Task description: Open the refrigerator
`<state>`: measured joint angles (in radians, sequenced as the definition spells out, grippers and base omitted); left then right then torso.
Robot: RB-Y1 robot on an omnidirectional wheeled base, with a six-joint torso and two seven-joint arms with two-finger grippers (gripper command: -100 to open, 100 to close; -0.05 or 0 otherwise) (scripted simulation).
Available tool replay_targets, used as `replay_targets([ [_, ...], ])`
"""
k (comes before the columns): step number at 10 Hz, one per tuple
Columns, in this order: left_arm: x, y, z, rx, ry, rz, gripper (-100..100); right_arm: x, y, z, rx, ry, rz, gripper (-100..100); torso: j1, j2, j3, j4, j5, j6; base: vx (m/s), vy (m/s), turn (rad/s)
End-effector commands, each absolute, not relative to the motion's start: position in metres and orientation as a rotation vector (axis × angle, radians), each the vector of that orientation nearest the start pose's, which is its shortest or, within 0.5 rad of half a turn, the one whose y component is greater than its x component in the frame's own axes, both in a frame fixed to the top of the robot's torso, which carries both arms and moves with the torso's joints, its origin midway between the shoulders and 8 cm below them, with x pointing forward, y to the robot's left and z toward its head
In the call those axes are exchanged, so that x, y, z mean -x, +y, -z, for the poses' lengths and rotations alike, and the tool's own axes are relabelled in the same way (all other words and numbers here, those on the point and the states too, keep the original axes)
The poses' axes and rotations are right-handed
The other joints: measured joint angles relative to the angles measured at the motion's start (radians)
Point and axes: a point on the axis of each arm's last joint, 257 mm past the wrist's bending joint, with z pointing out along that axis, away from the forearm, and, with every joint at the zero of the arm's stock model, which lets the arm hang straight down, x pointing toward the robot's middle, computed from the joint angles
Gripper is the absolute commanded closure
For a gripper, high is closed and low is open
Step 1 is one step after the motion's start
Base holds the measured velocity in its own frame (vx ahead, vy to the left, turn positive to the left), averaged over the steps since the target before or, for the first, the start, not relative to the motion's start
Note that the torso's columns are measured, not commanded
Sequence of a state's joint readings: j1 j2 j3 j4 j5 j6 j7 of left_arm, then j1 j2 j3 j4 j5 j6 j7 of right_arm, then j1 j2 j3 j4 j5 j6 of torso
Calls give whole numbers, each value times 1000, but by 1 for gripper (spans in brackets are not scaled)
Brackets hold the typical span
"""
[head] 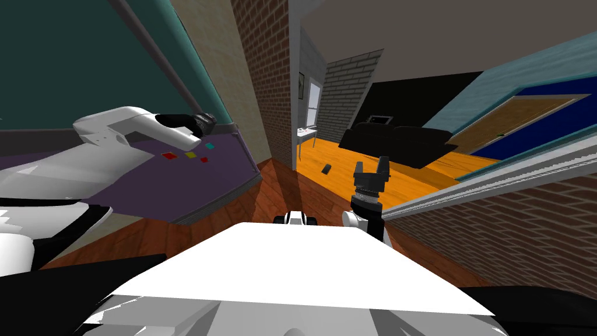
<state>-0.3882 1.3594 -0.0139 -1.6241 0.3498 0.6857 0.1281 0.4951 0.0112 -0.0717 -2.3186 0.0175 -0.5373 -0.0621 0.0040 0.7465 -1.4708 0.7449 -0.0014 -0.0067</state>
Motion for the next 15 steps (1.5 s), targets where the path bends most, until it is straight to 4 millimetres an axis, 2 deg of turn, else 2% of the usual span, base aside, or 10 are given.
replay_targets([
  [1,-566,535,-132,810,1360,326,100,-325,-296,-51,-600,541,-1297,0,0,1,1,1,0,0,-246,96,-10],
  [3,-567,516,-134,781,1376,360,100,-325,-296,-51,-600,541,-1297,0,1,3,2,2,1,-3,-262,49,13],
  [5,-568,477,-137,722,1409,425,100,-325,-296,-51,-600,541,-1297,0,4,2,1,3,0,-4,-264,77,40],
  [6,-568,477,-137,722,1409,425,100,-325,-296,-51,-600,541,-1297,0,3,4,3,4,0,-3,-238,77,16],
  [8,-566,439,-137,665,1445,490,100,-325,-296,-51,-600,541,-1297,0,6,4,2,5,1,-5,-265,107,34],
  [9,-566,439,-137,665,1445,490,100,-325,-296,-51,-600,541,-1297,0,4,4,3,3,2,-4,-273,62,12],
  [10,-563,420,-137,636,1463,522,100,-325,-296,-51,-600,541,-1297,0,3,3,2,3,1,-4,-279,39,43],
  [11,-565,427,-126,653,1471,513,100,-325,-296,-51,-600,541,-1297,0,1,2,1,3,0,-2,-132,1,-17],
  [12,-562,404,-124,619,1493,556,100,-325,-296,-51,-600,541,-1297,0,-2,-7,-4,0,-1,1,-128,88,38],
  [15,-558,384,-127,584,1504,591,100,-325,-297,-51,-600,541,-1296,0,1,-2,-1,-1,1,3,-174,137,9],
])
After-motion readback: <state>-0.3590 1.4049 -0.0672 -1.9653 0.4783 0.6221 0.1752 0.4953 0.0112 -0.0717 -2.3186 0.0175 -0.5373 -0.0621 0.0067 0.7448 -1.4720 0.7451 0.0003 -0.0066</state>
